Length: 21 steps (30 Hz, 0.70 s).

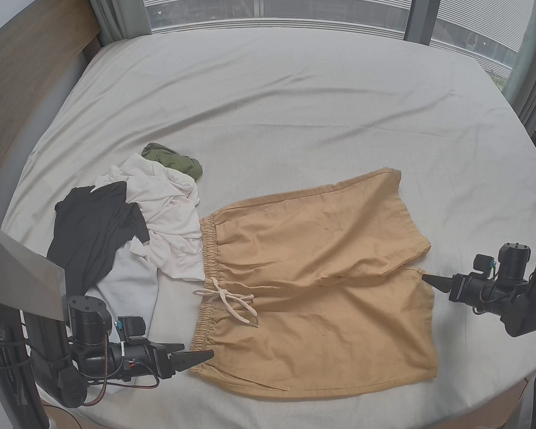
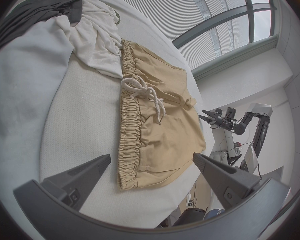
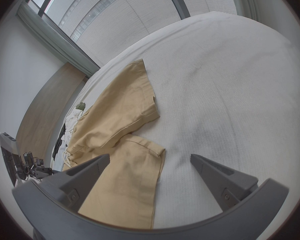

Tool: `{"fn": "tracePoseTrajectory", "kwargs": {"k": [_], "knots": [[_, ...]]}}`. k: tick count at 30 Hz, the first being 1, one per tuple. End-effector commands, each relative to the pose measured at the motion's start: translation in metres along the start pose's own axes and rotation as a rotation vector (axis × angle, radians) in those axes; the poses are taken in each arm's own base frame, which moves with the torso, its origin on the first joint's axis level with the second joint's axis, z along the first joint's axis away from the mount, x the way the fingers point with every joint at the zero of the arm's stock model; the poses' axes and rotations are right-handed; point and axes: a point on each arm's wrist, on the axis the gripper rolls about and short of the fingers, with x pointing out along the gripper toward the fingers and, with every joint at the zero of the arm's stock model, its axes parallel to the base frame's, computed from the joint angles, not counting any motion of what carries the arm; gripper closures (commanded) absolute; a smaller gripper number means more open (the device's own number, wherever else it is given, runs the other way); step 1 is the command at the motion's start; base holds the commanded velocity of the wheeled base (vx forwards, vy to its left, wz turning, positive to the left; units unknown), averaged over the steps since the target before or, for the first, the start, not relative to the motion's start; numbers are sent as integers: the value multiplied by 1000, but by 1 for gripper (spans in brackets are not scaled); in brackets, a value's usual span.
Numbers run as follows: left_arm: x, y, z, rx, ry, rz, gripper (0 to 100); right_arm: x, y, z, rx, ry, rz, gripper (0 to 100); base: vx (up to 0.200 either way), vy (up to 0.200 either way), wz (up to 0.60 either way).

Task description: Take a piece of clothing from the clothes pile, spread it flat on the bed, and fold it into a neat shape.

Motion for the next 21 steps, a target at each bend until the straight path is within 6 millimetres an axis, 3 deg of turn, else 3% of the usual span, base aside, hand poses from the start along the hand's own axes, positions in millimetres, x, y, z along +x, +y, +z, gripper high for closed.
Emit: {"fn": "tracePoseTrajectory", "kwargs": {"k": [1,6,7,21], "knots": [[0,0,0,-1,1,0,0,9,-4,-8,10,25,3,0,0,0,0],[1,0,1,2,-3,-1,0,14,1,-8,24,13,28,0,0,0,0],[1,0,1,2,-3,-1,0,14,1,-8,24,13,28,100,0,0,0],[2,2,2,1,-7,2,0,15,0,-3,9,-48,39,100,0,0,0]]}}
